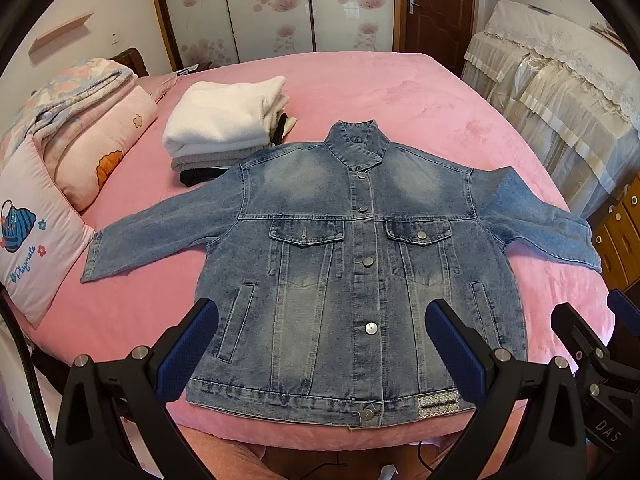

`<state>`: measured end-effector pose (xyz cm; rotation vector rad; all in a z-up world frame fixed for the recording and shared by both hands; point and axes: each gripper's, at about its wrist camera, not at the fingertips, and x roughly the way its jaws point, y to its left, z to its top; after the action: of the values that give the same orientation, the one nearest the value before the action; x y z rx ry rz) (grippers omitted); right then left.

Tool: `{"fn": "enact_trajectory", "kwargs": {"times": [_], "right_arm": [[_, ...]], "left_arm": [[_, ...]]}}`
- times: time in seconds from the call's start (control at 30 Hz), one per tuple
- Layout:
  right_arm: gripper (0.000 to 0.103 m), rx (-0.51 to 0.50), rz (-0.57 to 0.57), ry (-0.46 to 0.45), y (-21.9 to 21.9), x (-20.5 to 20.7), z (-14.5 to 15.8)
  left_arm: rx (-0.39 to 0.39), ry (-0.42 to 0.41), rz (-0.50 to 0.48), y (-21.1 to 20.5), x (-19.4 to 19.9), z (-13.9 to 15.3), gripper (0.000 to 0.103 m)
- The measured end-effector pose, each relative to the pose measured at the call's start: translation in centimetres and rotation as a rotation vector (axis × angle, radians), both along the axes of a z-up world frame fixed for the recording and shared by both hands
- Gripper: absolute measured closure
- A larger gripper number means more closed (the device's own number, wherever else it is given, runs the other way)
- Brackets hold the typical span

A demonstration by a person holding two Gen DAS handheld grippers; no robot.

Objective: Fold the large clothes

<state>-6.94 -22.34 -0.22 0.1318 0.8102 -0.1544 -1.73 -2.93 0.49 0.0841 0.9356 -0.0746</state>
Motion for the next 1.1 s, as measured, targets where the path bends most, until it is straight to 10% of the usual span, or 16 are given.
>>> {"fn": "enact_trajectory", "kwargs": {"times": [0.6, 1.1], "right_arm": [[0.001, 0.062, -0.045, -0.019, -5.5, -0.5, -1.4], [0.001, -0.001, -0.231, -0.088, -18.3, 2.5, -1.9]], "left_arm": [[0.041, -0.023, -0.054, -6.4, 0.9, 0.3, 0.0], [-0.169, -0.106, -0.303, -16.6, 6.5, 2.0, 0.0]]}}
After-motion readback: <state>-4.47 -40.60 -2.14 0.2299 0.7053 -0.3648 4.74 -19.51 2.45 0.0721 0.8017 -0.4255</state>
